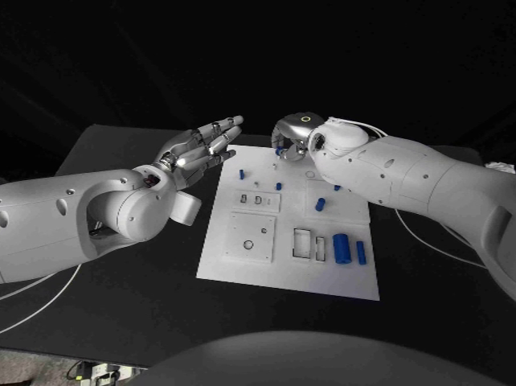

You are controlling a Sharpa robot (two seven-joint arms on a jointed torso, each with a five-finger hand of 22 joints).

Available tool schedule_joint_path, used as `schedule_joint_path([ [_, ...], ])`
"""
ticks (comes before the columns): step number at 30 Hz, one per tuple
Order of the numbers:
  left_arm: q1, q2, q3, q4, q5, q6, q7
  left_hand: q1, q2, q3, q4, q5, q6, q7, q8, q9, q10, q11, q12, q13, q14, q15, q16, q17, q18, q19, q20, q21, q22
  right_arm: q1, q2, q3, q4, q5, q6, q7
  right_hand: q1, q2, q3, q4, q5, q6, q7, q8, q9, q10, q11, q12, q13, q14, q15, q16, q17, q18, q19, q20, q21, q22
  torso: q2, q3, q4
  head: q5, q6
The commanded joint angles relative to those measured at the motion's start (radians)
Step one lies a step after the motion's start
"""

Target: Assemble the parts on the task board

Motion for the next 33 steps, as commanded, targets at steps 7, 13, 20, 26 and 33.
schedule_joint_path([
  [7,0.002,0.002,0.001,-0.002,-0.005,0.005,0.005,0.010,0.001,-0.007,0.001,0.006,0.007,0.004,0.003,0.001,0.005,0.004,0.006,0.001,0.002,0.002,0.006,0.002,0.018,0.002,0.003,0.007,0.002,-0.006,-0.015,-0.004,0.023,-0.008,0.020,-0.009,0.007,0.002,0.004,0.002,-0.003,-0.005,0.003,-0.007,0.001,0.007,0.000,-0.001,0.001,-0.008,0.002,-0.005,-0.002,-0.014,0.106,-0.005,0.004,0.263,0.002,0.0036,-0.0049,0.007,0.000],
  [13,0.001,0.003,0.001,-0.004,-0.005,0.006,0.003,0.010,0.001,-0.007,0.001,0.006,0.007,0.004,0.004,0.001,0.005,0.004,0.006,0.001,0.002,0.003,0.006,0.002,0.018,0.003,0.003,0.007,0.002,-0.007,-0.021,-0.004,0.035,-0.008,0.031,-0.010,0.007,0.000,0.004,0.002,-0.002,-0.006,0.004,-0.008,0.001,0.007,0.001,-0.003,0.000,-0.010,0.002,-0.007,-0.005,-0.014,0.106,-0.005,0.004,0.263,0.003,0.0044,-0.0070,0.009,0.000],
  [20,0.001,0.005,0.001,-0.007,-0.005,0.008,0.002,0.010,0.001,-0.007,0.001,0.007,0.007,0.004,0.004,0.001,0.005,0.005,0.006,0.001,0.003,0.003,0.006,0.002,0.018,0.003,0.004,0.008,0.002,-0.007,-0.023,-0.004,0.042,-0.008,0.052,-0.019,0.002,-0.004,0.003,0.006,-0.032,-0.023,0.004,-0.026,-0.004,-0.013,0.003,-0.026,-0.007,-0.020,0.004,-0.016,-0.022,-0.014,0.106,-0.004,0.004,0.263,0.004,0.0052,-0.0072,0.009,0.000],
  [26,0.001,0.005,0.001,-0.007,-0.005,0.008,0.001,0.011,0.002,-0.007,0.001,0.007,0.007,0.005,0.004,0.001,0.005,0.006,0.006,0.001,0.003,0.004,0.007,0.002,0.018,0.003,0.004,0.008,0.002,-0.008,-0.026,-0.004,0.045,-0.008,0.069,-0.027,-0.011,-0.026,0.005,0.021,-0.158,-0.196,-0.057,-0.091,-0.072,-0.130,0.021,-0.132,-0.046,-0.047,0.017,-0.045,-0.069,-0.009,0.086,0.005,-0.007,0.253,0.004,0.0060,-0.0076,0.012,0.000],
  [33,0.001,0.006,0.001,-0.008,-0.005,0.008,0.001,0.011,0.002,-0.007,0.001,0.008,0.008,0.006,0.004,0.001,0.005,0.007,0.006,0.001,0.003,0.005,0.007,0.002,0.018,0.004,0.005,0.008,0.002,-0.008,-0.035,-0.004,0.052,-0.007,0.045,-0.027,0.004,-0.016,-0.053,0.022,-0.192,-0.304,-0.130,-0.090,-0.164,-0.246,0.032,-0.254,-0.067,-0.070,0.028,-0.067,-0.101,0.004,0.040,0.020,-0.039,0.228,0.005,0.0072,-0.0098,0.015,0.000],
])
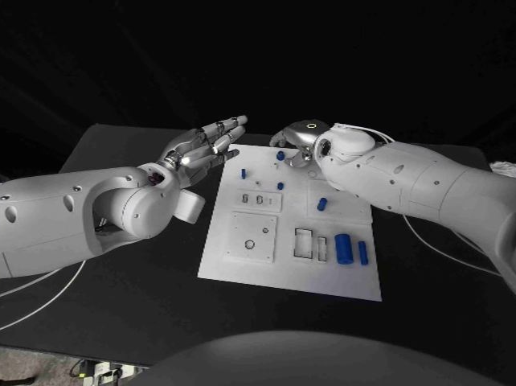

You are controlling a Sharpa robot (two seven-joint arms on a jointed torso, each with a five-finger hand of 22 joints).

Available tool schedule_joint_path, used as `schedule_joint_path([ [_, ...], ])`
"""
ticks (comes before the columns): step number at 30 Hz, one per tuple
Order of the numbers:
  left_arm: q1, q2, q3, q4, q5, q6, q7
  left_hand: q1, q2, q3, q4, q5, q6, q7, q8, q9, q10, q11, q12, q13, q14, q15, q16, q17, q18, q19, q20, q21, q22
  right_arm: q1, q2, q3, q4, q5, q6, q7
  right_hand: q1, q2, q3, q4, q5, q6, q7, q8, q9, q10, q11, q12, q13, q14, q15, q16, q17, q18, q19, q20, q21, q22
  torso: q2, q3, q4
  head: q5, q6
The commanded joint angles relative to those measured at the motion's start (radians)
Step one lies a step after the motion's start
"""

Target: Assemble the parts on the task board

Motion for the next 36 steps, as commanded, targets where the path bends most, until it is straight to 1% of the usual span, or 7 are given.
schedule_joint_path([
  [1,0.001,0.003,0.001,0.001,-0.005,0.008,0.005,0.011,0.002,-0.007,0.001,0.004,0.004,0.002,0.004,0.001,0.002,0.003,0.006,0.002,0.003,0.005,0.007,0.001,0.018,0.004,0.005,0.004,0.001,0.000,-0.006,0.000,0.006,-0.007,-0.001,-0.006,0.014,0.004,-0.015,0.000,-0.010,-0.016,-0.005,-0.003,-0.018,-0.021,0.001,-0.023,-0.003,-0.008,0.001,-0.006,-0.006,0.005,0.036,0.010,-0.007,0.225,0.001,0.0015,-0.0016,0.001,0.000],
  [12,0.001,-0.003,0.001,0.002,-0.005,0.013,0.010,0.013,0.004,-0.006,0.000,0.005,0.008,0.006,0.006,0.001,0.007,0.008,0.007,0.002,0.005,0.007,0.008,0.002,0.018,0.005,0.007,0.005,0.002,0.027,-0.148,-0.001,0.149,0.070,-0.206,0.071,0.035,0.024,-0.041,0.006,-0.001,0.051,0.017,0.004,-0.062,0.102,-0.003,-0.003,0.058,-0.028,-0.003,-0.028,-0.043,0.011,0.016,0.010,-0.027,0.215,0.002,0.0017,-0.0070,0.009,0.000],
  [14,0.001,-0.004,0.001,0.001,-0.005,0.013,0.010,0.014,0.004,-0.006,0.000,0.006,0.009,0.007,0.007,0.001,0.008,0.009,0.007,0.003,0.005,0.008,0.009,0.002,0.017,0.005,0.007,0.006,0.002,0.046,-0.201,-0.001,0.207,0.095,-0.224,0.074,0.045,0.026,-0.028,0.008,0.007,0.054,0.055,0.000,-0.077,0.183,0.000,0.022,0.086,-0.101,-0.001,-0.100,-0.151,0.028,-0.044,0.010,-0.076,0.184,0.002,0.0013,-0.0088,0.009,0.000],
  [18,0.001,-0.006,0.001,-0.001,-0.005,0.012,0.011,0.015,0.006,-0.006,0.000,0.007,0.012,0.009,0.008,0.002,0.010,0.010,0.007,0.003,0.006,0.009,0.009,0.002,0.017,0.005,0.008,0.006,0.002,0.085,-0.307,-0.002,0.323,0.119,-0.211,0.050,0.058,0.026,-0.010,0.010,-0.003,0.066,0.091,0.005,-0.094,0.303,-0.006,0.092,0.137,-0.309,0.002,-0.299,-0.413,0.072,-0.233,0.017,-0.237,0.088,0.001,0.0007,-0.0108,0.006,0.000],
  [25,0.000,-0.006,0.001,-0.001,-0.005,0.011,0.011,0.016,0.007,-0.005,0.000,0.008,0.016,0.009,0.010,0.002,0.011,0.011,0.008,0.003,0.007,0.009,0.010,0.002,0.017,0.006,0.008,0.007,0.002,0.120,-0.453,-0.008,0.465,0.151,-0.134,0.000,0.011,0.022,-0.088,0.064,-0.130,0.150,0.107,0.024,-0.093,0.343,-0.034,0.478,0.451,-0.396,0.004,-0.368,-0.417,0.119,-0.482,0.051,-0.517,-0.057,0.001,0.0018,-0.0145,-0.001,0.000],
  [32,-0.001,-0.007,0.001,-0.003,-0.005,0.012,0.011,0.017,0.009,-0.004,0.000,0.009,0.017,0.010,0.010,0.002,0.013,0.011,0.008,0.003,0.007,0.010,0.010,0.002,0.017,0.006,0.009,0.007,0.002,0.124,-0.508,-0.014,0.519,0.150,-0.012,-0.049,-0.045,0.032,-0.155,0.107,-0.044,0.164,0.134,0.051,0.034,0.837,-0.043,1.415,1.225,0.175,-0.006,0.202,0.448,0.058,-0.165,0.045,-0.224,0.131,0.003,0.0058,-0.0152,-0.002,0.000],
  [36,-0.002,-0.007,0.001,-0.004,-0.005,0.014,0.011,0.017,0.009,-0.004,0.000,0.009,0.017,0.010,0.010,0.002,0.013,0.011,0.008,0.003,0.007,0.010,0.010,0.002,0.017,0.006,0.009,0.007,0.002,0.117,-0.511,-0.016,0.516,0.143,0.016,-0.068,-0.071,0.028,-0.176,0.118,-0.007,0.140,0.139,0.060,0.111,0.903,-0.045,1.467,1.270,0.246,-0.008,0.240,0.527,0.011,0.017,0.005,-0.042,0.227,0.002,0.0047,-0.0154,-0.003,0.000],
])
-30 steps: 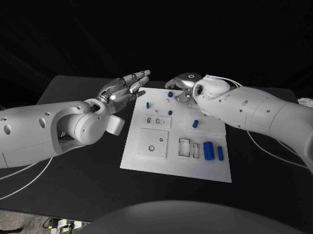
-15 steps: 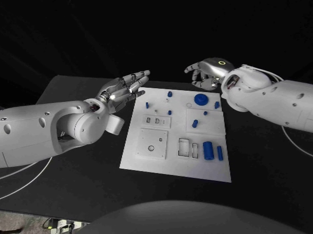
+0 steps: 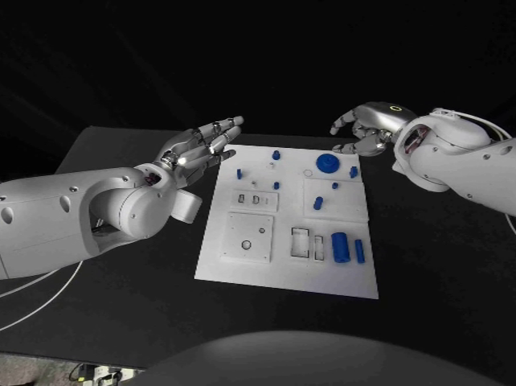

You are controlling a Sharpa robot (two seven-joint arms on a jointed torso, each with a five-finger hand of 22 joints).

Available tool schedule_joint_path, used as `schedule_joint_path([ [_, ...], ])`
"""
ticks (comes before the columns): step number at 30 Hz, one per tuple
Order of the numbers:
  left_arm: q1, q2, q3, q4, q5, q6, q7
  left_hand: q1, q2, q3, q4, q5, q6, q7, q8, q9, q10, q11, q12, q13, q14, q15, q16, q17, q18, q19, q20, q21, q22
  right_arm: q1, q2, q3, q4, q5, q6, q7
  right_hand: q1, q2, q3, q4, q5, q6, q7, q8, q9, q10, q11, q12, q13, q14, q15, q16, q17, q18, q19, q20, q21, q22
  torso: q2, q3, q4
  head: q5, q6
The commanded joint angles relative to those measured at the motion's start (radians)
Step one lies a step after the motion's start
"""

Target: Assemble the parts on the task board

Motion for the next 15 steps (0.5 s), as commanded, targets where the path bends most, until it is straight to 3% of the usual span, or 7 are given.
schedule_joint_path([
  [1,-0.001,0.002,0.001,0.000,-0.005,0.014,0.010,0.008,0.001,-0.004,0.000,0.005,0.008,0.001,0.006,0.002,0.005,0.004,0.004,0.001,0.003,0.006,0.006,0.001,0.017,0.003,0.005,0.007,0.001,-0.008,0.002,-0.001,-0.007,-0.002,0.096,-0.055,-0.029,-0.001,-0.014,0.013,0.016,-0.020,0.004,0.001,0.042,0.110,-0.003,0.010,0.263,0.110,-0.002,0.007,0.264,-0.026,0.097,-0.010,0.090,0.246,0.000,0.0002,-0.0006,-0.001,0.000],
  [5,-0.003,0.005,0.001,-0.004,-0.005,0.020,0.010,0.009,0.002,-0.004,0.001,0.007,0.010,0.002,0.007,0.002,0.006,0.005,0.004,0.001,0.004,0.008,0.006,0.001,0.017,0.003,0.005,0.007,0.001,-0.021,0.016,-0.002,-0.035,-0.005,0.122,-0.073,-0.046,0.000,-0.021,0.023,0.020,-0.030,0.006,-0.002,0.061,0.110,0.003,0.010,0.263,0.110,-0.001,0.007,0.264,-0.035,0.126,-0.011,0.117,0.257,-0.001,0.0010,0.0002,-0.003,0.000],
  [15,-0.004,0.005,0.001,-0.004,-0.005,0.023,0.010,0.011,0.004,-0.003,0.000,0.008,0.013,0.004,0.009,0.002,0.011,0.007,0.005,0.002,0.007,0.011,0.008,0.002,0.017,0.003,0.006,0.007,0.001,-0.052,0.052,-0.002,-0.083,-0.008,0.158,-0.093,-0.029,0.003,-0.009,0.009,0.025,-0.072,0.014,-0.037,0.053,0.110,0.009,0.010,0.263,0.110,0.004,0.007,0.264,-0.032,0.118,-0.007,0.110,0.253,0.001,0.0007,-0.0006,0.000,0.000],
])
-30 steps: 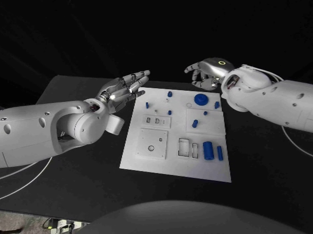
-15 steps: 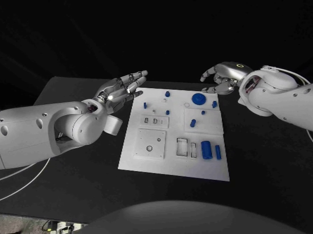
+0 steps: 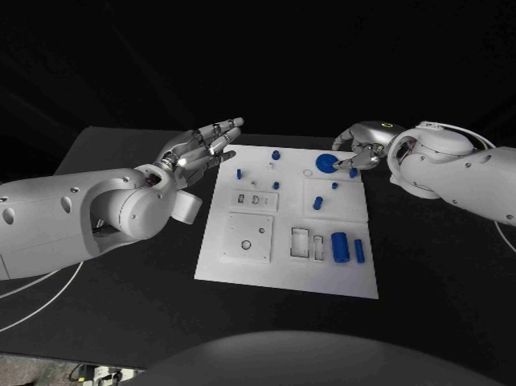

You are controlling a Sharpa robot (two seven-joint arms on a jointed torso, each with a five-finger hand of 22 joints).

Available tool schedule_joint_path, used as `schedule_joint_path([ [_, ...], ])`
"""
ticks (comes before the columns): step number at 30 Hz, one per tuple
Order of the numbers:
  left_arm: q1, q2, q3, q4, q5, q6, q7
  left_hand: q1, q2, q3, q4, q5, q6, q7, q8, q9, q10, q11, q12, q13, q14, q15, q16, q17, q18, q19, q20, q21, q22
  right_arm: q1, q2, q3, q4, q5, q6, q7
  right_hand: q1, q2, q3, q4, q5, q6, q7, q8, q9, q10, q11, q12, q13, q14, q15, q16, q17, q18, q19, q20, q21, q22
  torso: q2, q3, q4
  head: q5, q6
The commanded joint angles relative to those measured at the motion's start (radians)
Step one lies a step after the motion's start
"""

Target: Assemble the parts on the task board

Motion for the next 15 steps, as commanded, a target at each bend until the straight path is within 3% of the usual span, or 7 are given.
schedule_joint_path([
  [1,0.000,0.001,0.001,0.002,-0.005,0.019,0.010,0.007,0.000,-0.003,0.000,0.004,0.009,0.000,0.004,0.001,0.005,0.001,0.005,0.001,0.003,0.007,0.004,0.001,0.017,0.003,0.006,0.004,0.002,-0.008,0.008,0.000,-0.007,-0.012,0.046,-0.028,0.013,0.004,0.004,-0.005,0.008,-0.009,0.002,-0.006,-0.001,0.106,0.008,0.004,0.262,0.109,0.005,0.003,0.263,-0.013,0.086,0.002,-0.003,0.254,0.002,0.0002,-0.0006,0.002,0.000],
  [15,0.000,0.003,0.001,0.003,-0.005,0.024,0.008,0.009,0.000,-0.004,0.000,0.005,0.013,0.002,0.006,0.002,0.010,0.004,0.006,0.002,0.005,0.009,0.005,0.002,0.017,0.003,0.007,0.004,0.002,-0.026,0.035,0.000,-0.016,-0.062,-0.005,-0.049,0.024,0.011,0.014,-0.013,0.021,-0.008,0.005,-0.010,-0.002,0.106,0.010,0.004,0.262,0.109,0.006,0.003,0.263,-0.016,0.093,0.004,0.003,0.256,0.001,0.0006,-0.0032,0.001,0.000],
])
